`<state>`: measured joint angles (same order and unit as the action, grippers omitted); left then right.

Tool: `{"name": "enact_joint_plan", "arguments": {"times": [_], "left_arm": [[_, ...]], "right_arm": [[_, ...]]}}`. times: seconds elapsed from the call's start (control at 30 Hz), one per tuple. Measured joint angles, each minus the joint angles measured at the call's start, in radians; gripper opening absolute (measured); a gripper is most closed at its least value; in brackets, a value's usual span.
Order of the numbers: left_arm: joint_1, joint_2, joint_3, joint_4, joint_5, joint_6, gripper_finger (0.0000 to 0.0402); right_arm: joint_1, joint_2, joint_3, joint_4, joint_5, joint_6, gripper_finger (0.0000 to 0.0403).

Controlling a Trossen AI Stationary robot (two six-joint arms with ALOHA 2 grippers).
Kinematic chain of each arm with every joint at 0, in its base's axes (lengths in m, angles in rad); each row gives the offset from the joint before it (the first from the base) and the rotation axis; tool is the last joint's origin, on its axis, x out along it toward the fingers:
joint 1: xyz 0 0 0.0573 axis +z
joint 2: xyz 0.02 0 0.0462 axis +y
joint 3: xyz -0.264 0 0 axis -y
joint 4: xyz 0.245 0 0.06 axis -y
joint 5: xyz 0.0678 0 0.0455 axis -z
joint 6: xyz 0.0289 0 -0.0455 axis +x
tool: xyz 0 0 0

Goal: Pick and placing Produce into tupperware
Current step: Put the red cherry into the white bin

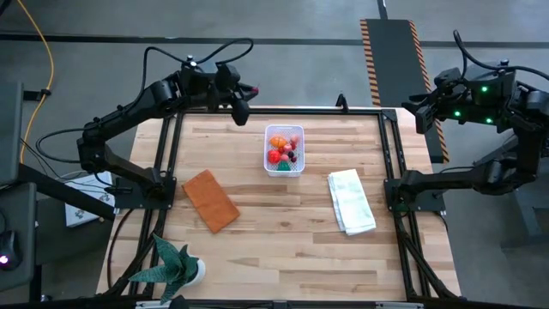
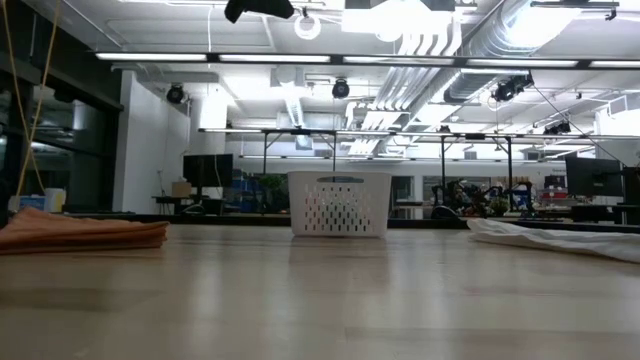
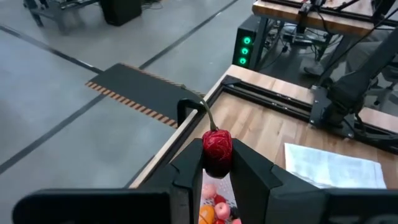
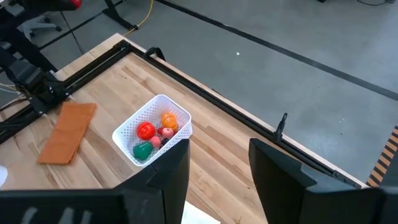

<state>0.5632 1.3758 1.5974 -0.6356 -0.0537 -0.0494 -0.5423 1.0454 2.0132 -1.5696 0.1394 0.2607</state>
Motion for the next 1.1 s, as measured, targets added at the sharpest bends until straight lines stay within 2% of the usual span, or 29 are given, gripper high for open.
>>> {"name": "enact_joint_plan", "arguments": {"times": [0.6,0.7,1.1], "left_arm": [[0.0,0.003,0.0,-0.001,-0.007,0.024,0.0063],[0.0,0.022,-0.001,-0.002,0.019,0.067,0.0063],[0.0,0.128,-0.001,0.005,0.065,0.069,0.0063]], "right_arm": [[0.0,0.0,0.0,0.0,0.0,-0.008,0.0158],[0.0,0.0,0.0,0.0,0.0,-0.01,0.0158],[0.0,0.0,0.0,-0.001,0.0,-0.021,0.0158]]}}
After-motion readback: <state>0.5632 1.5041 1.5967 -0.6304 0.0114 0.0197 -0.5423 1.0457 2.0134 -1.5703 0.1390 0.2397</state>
